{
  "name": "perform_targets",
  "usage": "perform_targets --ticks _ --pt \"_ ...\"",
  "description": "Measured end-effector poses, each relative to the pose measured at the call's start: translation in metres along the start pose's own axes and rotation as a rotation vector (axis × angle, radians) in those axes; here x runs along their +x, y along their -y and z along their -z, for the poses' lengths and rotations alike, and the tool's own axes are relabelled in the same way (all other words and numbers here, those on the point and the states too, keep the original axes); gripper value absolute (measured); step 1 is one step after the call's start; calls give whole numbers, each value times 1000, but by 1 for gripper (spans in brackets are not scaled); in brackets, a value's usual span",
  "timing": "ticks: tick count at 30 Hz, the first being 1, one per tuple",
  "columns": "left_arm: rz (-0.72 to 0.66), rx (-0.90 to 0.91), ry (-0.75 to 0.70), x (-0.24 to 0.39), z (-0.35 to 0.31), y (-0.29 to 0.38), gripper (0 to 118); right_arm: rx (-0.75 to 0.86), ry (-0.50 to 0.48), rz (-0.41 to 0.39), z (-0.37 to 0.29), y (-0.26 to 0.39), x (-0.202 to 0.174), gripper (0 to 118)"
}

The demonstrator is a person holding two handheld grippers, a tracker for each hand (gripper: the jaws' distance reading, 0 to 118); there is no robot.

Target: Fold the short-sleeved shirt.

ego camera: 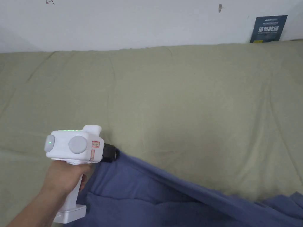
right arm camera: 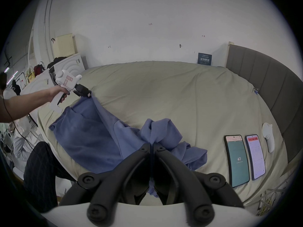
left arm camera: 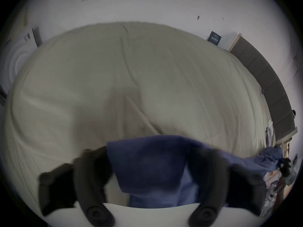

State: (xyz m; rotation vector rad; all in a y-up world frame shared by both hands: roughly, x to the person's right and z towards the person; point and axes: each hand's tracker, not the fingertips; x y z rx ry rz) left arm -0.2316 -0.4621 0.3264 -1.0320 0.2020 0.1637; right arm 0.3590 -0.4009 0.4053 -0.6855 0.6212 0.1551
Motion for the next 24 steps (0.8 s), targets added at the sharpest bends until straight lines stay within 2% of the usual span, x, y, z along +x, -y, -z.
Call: perform_targets --ticks 1,2,3,6,8,11,15,19,22,23,24 --pt "-6 21 29 -1 -7 3 44 2 -3 5 0 -1 0 4" --pt "-34 44 41 -2 -14 5 24 3 -5 7 0 -2 0 4" --pt "-71 65 112 -3 -20 7 7 3 -8 7 -1 -3 -2 4" --pt "-50 76 118 4 -36 15 7 15 -7 -3 -2 -7 -3 4" --pt "-28 166 110 4 -59 21 7 25 0 9 -3 -12 -2 4" --pt "-66 281 144 -1 -107 37 7 79 6 21 -10 -21 5 4" --pt "-125 366 212 -8 -183 86 7 133 19 79 -28 -29 15 4" --pt "-141 335 270 -8 -226 172 7 117 12 110 -39 -4 16 4" --pt "-175 225 260 -10 -214 225 7 54 22 114 -37 23 11 6" --pt "-179 183 247 -8 -202 234 13 33 22 122 -35 29 7 25" --pt "-189 168 227 -5 -189 242 57 8 7 146 -29 38 7 79"
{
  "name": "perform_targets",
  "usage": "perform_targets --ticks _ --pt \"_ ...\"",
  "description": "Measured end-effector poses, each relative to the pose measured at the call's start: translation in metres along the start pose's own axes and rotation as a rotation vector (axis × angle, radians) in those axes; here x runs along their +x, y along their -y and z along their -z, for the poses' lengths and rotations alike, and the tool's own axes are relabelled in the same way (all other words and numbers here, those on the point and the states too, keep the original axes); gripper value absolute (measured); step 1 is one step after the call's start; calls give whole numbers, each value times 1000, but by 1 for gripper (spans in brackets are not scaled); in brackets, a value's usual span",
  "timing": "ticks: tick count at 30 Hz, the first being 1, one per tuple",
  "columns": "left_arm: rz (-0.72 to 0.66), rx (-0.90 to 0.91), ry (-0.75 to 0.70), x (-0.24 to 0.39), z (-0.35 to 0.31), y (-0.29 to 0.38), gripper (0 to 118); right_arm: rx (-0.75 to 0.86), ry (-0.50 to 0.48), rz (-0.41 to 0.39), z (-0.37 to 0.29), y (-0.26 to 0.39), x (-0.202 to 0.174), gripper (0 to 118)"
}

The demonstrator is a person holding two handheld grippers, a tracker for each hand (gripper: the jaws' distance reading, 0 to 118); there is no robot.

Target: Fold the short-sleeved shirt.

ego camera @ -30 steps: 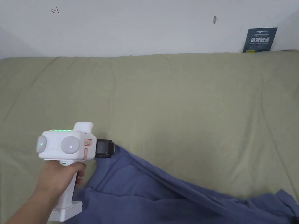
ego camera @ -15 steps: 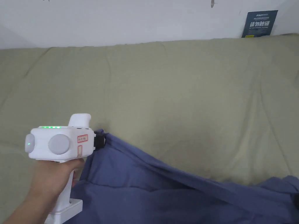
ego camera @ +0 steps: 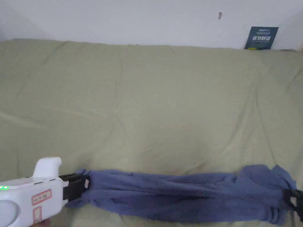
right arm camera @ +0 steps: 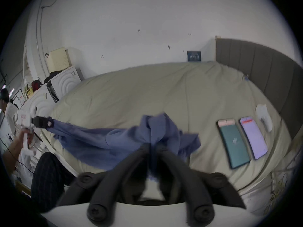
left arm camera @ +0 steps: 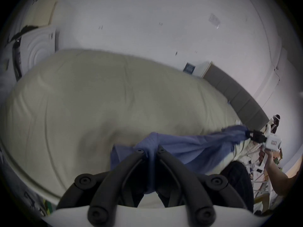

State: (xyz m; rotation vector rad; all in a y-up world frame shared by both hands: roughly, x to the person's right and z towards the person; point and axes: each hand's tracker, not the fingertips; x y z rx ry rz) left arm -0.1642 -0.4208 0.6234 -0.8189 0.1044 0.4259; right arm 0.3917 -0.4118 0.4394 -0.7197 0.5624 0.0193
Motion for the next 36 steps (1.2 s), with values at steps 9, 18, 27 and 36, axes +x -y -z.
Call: perform_targets --ticks 9,18,27,36 --pt "35 150 -57 33 -67 37 118 174 -139 52 -90 8 -82 112" --pt "61 230 -171 30 -88 36 2 117 -91 -230 -71 16 -110 0" --pt "-208 119 76 -77 -64 24 112 168 -73 -140 -84 18 -92 0" --pt "-531 -107 724 -147 56 28 117 200 -100 -72 -86 18 -84 0"
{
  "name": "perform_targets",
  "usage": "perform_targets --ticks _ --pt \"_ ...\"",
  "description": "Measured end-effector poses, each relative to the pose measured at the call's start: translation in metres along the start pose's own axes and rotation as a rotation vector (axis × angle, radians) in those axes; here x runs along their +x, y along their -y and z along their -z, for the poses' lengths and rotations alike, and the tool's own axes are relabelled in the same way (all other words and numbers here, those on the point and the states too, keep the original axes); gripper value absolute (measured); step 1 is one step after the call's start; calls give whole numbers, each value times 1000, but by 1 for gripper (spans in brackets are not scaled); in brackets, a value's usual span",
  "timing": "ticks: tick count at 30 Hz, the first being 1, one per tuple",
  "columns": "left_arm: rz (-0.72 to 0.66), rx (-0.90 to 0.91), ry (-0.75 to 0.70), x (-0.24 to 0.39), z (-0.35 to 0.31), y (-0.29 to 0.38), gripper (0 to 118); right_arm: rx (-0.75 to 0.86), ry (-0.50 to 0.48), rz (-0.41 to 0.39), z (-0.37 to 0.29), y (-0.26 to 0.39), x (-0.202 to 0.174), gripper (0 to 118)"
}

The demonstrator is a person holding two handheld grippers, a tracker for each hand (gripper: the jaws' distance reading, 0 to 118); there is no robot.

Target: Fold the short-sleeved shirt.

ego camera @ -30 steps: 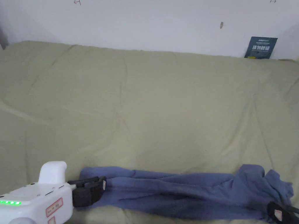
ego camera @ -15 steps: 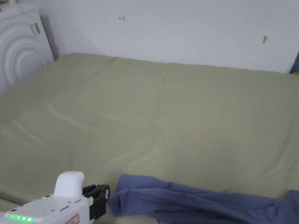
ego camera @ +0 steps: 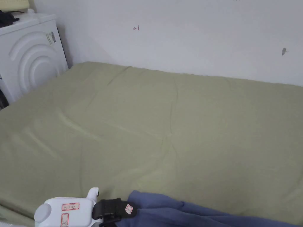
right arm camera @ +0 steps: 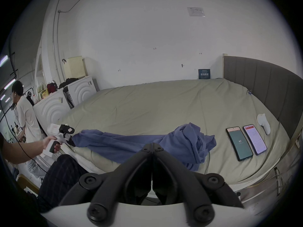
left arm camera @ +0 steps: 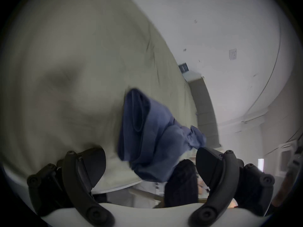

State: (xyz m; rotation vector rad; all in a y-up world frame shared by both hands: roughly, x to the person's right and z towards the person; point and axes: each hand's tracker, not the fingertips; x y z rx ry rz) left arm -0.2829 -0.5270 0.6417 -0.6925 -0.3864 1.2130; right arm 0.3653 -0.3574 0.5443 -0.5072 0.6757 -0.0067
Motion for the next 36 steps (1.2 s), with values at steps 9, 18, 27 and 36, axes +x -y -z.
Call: perform_targets --ticks 9,18,27,36 --pt "-48 69 -160 -7 76 -2 7 -34 -7 -13 13 6 -4 0" --pt "159 264 -612 103 13 -18 7 -27 -4 -52 15 0 -15 0" --pt "557 232 -996 184 49 7 7 -20 -47 -94 14 1 -26 0" --pt "589 95 -844 132 203 84 55 31 -41 -101 1 4 -16 0"
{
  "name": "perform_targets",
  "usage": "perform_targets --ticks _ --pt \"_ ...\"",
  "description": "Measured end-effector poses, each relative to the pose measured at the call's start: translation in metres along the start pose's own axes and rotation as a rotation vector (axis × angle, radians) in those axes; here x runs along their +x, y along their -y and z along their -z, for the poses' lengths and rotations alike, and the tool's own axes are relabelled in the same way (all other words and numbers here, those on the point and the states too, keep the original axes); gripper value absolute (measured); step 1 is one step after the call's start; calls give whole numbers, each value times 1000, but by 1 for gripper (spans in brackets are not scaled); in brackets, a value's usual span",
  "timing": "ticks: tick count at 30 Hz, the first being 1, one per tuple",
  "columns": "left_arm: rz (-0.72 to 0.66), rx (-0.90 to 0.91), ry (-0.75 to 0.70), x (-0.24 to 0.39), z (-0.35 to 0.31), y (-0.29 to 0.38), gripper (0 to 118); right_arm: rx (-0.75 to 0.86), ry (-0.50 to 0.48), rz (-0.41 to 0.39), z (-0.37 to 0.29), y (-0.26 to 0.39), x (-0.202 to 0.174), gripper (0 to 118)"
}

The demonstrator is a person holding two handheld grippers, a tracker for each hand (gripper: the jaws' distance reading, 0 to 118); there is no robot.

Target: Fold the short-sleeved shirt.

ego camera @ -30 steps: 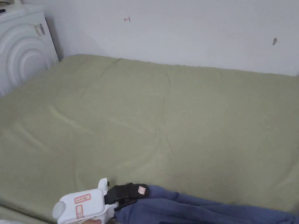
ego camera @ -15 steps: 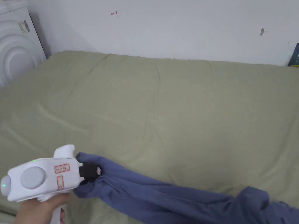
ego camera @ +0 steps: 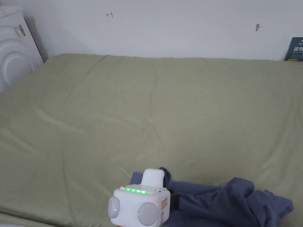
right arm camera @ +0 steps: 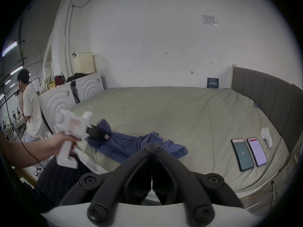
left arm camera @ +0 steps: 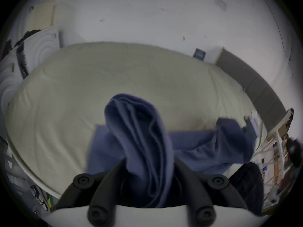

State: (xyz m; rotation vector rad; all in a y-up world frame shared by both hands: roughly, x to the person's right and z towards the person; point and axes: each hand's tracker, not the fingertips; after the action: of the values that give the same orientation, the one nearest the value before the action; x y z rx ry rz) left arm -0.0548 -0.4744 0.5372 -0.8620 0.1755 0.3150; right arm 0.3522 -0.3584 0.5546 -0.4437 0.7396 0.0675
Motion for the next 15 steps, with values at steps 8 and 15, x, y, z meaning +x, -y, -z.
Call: perform_targets --ticks 8,15 --pt "-226 208 317 -59 -111 -32 112 9 -72 39 -2 2 1 0" --pt "-217 -43 132 -50 -43 -1 9 -11 -119 6 2 2 -13 0"
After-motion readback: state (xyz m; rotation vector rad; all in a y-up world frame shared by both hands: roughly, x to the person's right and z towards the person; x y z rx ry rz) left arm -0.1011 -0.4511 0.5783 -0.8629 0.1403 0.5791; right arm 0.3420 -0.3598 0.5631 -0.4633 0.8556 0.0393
